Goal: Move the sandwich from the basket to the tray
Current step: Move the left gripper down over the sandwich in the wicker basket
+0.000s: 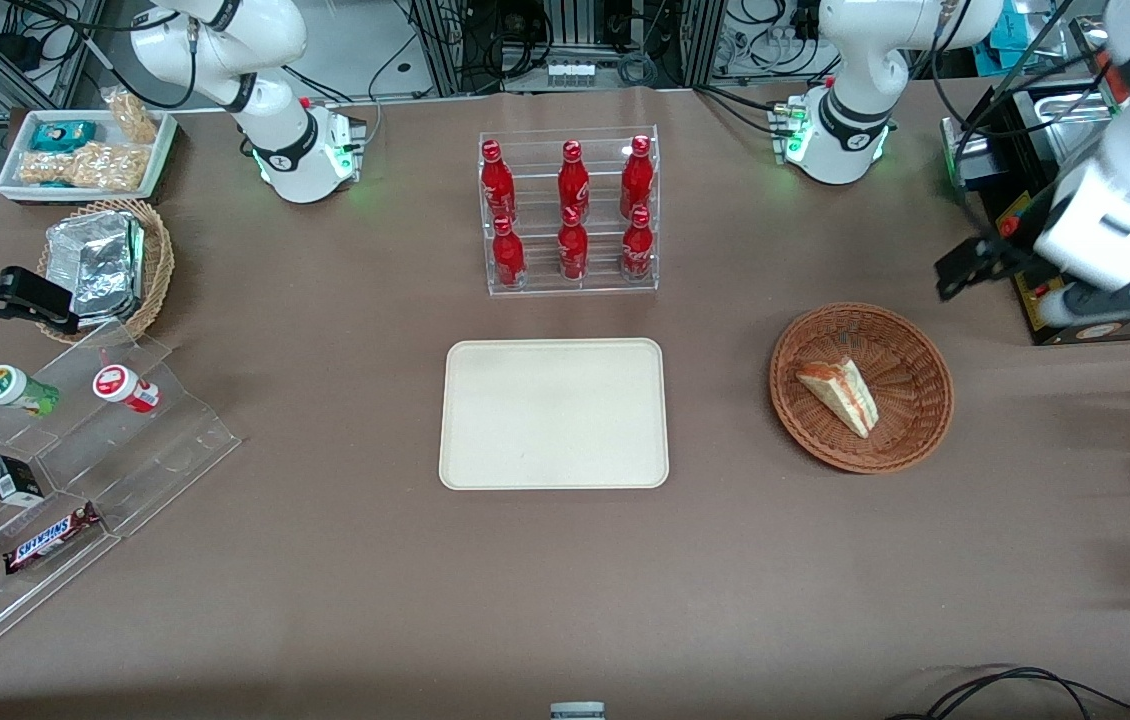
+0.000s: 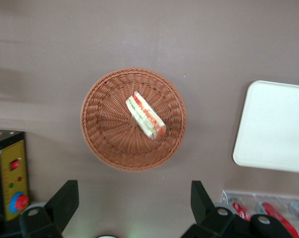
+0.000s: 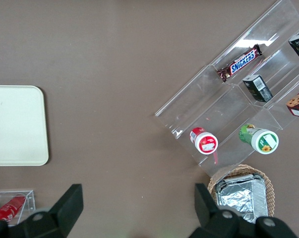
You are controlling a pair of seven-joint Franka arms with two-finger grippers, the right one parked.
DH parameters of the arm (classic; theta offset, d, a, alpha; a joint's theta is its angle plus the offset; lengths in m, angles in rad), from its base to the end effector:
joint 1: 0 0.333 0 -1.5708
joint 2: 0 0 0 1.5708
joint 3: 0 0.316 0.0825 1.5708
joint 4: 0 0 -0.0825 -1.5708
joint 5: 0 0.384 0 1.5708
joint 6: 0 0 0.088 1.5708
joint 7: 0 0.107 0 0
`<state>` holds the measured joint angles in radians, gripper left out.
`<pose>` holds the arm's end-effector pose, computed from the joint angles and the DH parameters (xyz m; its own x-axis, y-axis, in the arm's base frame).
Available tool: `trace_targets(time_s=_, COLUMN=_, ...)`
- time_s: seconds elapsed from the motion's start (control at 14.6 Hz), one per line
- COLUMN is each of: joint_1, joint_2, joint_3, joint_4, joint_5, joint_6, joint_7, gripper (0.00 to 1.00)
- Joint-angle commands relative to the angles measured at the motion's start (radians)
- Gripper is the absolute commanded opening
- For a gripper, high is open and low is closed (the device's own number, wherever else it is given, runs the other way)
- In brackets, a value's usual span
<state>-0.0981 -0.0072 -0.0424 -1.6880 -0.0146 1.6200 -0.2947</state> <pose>0.5466 -0.0789 0.5773 0.9860 0.1546 -0.0623 0.1546 -0.9880 -0.0041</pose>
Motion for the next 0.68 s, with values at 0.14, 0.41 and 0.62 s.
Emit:
trace_targets(time_s=0.14, joint_1=-0.002, joint_2=-0.008, joint_3=-0.002, joint_4=-0.336, joint_5=-0.004, joint_6=0.314, joint_7=-0.214, gripper=1.0)
trace_targets(time_s=0.41, joint_1=-0.003, joint_2=0.067, joint_3=-0.004, joint_4=-0.542, joint_5=-0.013, joint_6=0.621, joint_7=-0.484, gripper=1.0)
trace_targets(time_s=0.62, joint_1=-0.008, joint_2=0.136, joint_3=-0.022, joint_4=-0.541, joint_5=-0.011, joint_6=0.681, joint_7=-0.681, gripper=1.0)
